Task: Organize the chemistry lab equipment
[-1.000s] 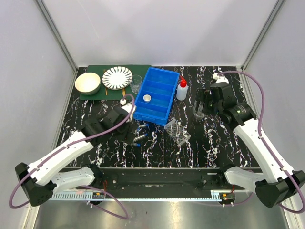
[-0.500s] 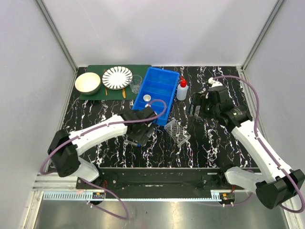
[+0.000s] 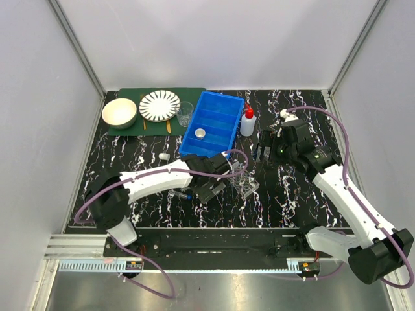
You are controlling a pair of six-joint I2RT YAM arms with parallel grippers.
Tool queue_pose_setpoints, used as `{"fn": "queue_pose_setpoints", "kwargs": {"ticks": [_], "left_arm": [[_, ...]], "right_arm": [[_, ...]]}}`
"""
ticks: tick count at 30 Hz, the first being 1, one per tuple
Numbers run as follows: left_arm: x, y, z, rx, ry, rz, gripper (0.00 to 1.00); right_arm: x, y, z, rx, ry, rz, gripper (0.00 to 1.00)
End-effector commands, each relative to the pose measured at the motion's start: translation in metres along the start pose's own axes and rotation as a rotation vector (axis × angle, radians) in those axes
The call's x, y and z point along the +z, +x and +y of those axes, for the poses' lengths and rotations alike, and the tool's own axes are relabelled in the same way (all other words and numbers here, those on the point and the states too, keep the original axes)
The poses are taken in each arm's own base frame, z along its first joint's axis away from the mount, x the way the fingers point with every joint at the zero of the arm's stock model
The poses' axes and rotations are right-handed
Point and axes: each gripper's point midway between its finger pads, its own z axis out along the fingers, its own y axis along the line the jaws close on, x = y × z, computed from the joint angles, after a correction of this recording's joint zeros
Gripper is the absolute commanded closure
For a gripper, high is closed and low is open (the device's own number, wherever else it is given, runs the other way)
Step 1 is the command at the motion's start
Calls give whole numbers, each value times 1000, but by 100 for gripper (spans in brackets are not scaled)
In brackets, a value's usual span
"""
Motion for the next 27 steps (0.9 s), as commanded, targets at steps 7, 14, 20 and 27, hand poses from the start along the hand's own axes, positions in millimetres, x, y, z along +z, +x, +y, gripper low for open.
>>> {"fn": "queue_pose_setpoints", "kwargs": {"ticks": [7, 14, 20, 27], "left_arm": [[22, -5, 0, -44, 161, -79, 7], [27, -6, -2, -82, 226, -92, 9], [36, -4, -6, -82, 231, -95, 13], [48, -1, -1, -134, 251, -83, 15]], "right_arm": [[-8, -13, 13, -10, -63, -55, 0], [-2, -12, 16, -10, -72, -39, 0], [2, -10, 13, -11, -62, -32, 0], [0, -9, 14, -4, -68, -30, 0]]}}
